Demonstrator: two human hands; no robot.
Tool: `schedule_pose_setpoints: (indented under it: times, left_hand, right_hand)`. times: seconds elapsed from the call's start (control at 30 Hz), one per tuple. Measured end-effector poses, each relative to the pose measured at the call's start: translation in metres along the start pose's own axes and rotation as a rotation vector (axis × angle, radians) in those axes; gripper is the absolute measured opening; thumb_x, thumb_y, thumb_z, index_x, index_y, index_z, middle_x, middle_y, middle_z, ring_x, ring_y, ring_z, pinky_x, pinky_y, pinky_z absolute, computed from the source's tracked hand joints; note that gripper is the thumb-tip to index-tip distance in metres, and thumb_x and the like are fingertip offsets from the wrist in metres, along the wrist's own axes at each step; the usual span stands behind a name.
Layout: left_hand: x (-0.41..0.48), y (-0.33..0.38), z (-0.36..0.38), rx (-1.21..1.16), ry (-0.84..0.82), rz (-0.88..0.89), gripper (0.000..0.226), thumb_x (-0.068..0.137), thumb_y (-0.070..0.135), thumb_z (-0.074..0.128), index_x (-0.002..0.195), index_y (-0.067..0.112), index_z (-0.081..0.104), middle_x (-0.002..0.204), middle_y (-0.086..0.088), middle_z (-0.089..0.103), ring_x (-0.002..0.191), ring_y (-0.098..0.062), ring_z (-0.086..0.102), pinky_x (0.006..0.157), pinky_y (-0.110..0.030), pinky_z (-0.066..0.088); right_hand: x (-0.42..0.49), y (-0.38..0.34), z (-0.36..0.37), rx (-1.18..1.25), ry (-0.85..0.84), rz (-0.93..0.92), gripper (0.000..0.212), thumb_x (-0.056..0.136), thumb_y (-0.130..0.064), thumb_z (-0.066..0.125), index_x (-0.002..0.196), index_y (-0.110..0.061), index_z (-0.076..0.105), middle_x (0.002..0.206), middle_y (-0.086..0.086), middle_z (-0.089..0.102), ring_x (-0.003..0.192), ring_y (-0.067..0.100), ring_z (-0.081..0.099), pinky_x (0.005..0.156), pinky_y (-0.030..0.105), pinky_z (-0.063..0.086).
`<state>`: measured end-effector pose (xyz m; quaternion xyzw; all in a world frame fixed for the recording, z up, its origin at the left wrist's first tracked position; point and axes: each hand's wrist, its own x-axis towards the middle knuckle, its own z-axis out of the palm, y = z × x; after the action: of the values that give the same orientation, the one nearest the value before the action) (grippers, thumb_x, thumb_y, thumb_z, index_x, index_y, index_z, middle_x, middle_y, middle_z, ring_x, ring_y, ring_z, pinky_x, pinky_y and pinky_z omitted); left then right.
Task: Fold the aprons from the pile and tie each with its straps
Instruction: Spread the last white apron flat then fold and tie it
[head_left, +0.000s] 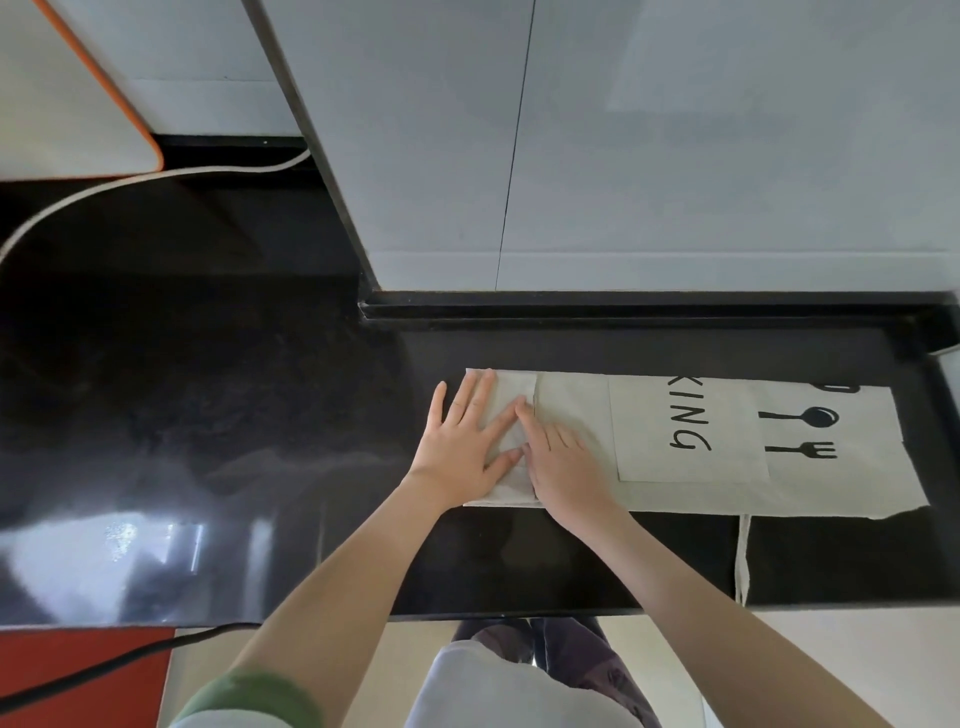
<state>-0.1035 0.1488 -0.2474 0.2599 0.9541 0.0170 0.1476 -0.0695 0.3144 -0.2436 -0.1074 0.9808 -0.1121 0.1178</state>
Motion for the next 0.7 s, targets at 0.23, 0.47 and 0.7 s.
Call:
schedule_pose_setpoints:
  times: [0.23, 0.47, 0.7]
  left_hand:
    - [-0.002, 0.031, -0.031, -0.849, 0.201, -0.842, 0.048, 0.089, 0.018, 0.055, 0.132, 0.010, 0.034, 0.131, -0.011, 0.040, 0.117, -0.029, 0.043, 0.099, -0.040, 0.041]
    - [0.015, 0.015, -0.052, -0.919, -0.130, -0.777, 0.012, 0.086, 0.019, 0.046, 0.075, 0.014, 0.044, 0.079, -0.002, 0.050, 0.064, -0.015, 0.043, 0.052, -0.026, 0.032]
    - [0.020, 0.031, -0.074, -0.980, -0.115, -0.710, 0.020, 0.094, 0.015, 0.037, 0.112, 0.008, 0.044, 0.090, -0.009, 0.056, 0.075, -0.025, 0.059, 0.069, -0.039, 0.055]
  right_hand:
    - [-0.006, -0.015, -0.008, -0.110, 0.017, 0.027, 0.076, 0.084, -0.021, 0.070, 0.147, -0.006, 0.030, 0.118, 0.008, 0.055, 0.107, 0.025, 0.055, 0.094, 0.035, 0.046]
    - [0.003, -0.015, -0.018, 0.087, -0.009, 0.075, 0.057, 0.097, -0.015, 0.054, 0.148, -0.007, 0.031, 0.129, 0.008, 0.047, 0.115, 0.022, 0.045, 0.097, 0.030, 0.041]
    - [0.003, -0.019, -0.037, -0.024, -0.012, 0.128, 0.035, 0.101, -0.038, 0.038, 0.118, -0.017, 0.060, 0.109, 0.003, 0.061, 0.110, 0.025, 0.047, 0.096, 0.038, 0.032]
